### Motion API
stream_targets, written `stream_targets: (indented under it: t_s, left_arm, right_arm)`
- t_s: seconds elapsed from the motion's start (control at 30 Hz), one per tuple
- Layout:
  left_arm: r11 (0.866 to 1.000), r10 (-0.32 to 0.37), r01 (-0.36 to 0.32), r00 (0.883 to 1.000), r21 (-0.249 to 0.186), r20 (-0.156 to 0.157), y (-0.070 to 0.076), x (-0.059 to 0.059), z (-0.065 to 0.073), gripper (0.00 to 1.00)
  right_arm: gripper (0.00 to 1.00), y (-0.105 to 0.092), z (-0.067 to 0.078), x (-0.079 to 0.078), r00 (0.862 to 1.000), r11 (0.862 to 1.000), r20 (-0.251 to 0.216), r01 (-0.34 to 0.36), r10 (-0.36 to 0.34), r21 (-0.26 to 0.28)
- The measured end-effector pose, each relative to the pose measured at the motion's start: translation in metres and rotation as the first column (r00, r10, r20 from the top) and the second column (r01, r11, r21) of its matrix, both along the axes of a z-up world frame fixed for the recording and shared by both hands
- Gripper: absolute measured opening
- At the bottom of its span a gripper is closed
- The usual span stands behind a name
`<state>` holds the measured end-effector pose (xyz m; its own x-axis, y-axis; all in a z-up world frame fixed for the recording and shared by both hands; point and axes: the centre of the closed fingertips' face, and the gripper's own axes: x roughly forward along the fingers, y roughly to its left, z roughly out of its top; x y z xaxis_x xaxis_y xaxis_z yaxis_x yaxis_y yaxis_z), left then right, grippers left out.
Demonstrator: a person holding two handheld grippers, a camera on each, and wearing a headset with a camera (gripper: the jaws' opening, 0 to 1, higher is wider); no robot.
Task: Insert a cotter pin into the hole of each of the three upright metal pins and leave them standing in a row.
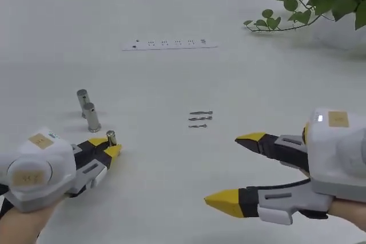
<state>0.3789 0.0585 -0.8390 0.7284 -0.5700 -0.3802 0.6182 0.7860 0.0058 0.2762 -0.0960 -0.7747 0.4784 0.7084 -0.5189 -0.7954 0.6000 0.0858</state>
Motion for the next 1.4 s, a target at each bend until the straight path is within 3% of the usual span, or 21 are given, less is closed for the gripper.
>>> stream_targets:
  t_s: [0.3, 0.83, 0.97, 1.07, 1.17, 1.27, 1.4]
  left_arm:
    - [0.997, 0.073, -0.073, 0.997, 0.015, 0.002, 0.002, 0.001, 0.001, 0.07]
    - [0.976, 0.215, -0.215, 0.977, 0.045, 0.019, 0.007, 0.004, -0.002, 0.07]
    - [0.975, 0.217, -0.217, 0.976, 0.046, 0.018, 0.006, 0.004, -0.003, 0.08]
    - [0.977, 0.204, -0.203, 0.979, 0.059, -0.012, 0.007, 0.002, -0.009, 0.09]
    - [0.979, 0.198, -0.197, 0.980, 0.054, -0.016, 0.006, 0.001, -0.009, 0.13]
    - [0.982, 0.181, -0.181, 0.983, 0.062, -0.002, 0.004, 0.000, -0.007, 0.17]
    - [0.986, 0.161, -0.161, 0.987, 0.047, -0.006, 0.003, -0.003, -0.003, 0.23]
  right_arm:
    - [0.67, -0.001, 0.003, 0.003, 1.000, 1.000, 0.012, 0.009, -0.009, 0.028]
    - [0.66, -0.002, -0.001, 0.004, 1.000, 0.999, 0.007, 0.015, -0.016, 0.041]
    - [0.66, -0.002, -0.002, 0.003, 1.000, 0.999, 0.000, 0.015, -0.015, 0.043]
    - [0.66, -0.003, -0.003, 0.003, 1.000, 0.999, -0.006, 0.015, -0.015, 0.041]
    - [0.66, -0.004, -0.004, 0.004, 1.000, 0.999, -0.008, 0.018, -0.017, 0.039]
    - [0.66, -0.004, -0.004, 0.005, 1.000, 0.999, -0.009, 0.019, -0.018, 0.039]
    - [0.66, -0.006, -0.004, 0.007, 1.000, 0.999, -0.010, 0.024, -0.024, 0.037]
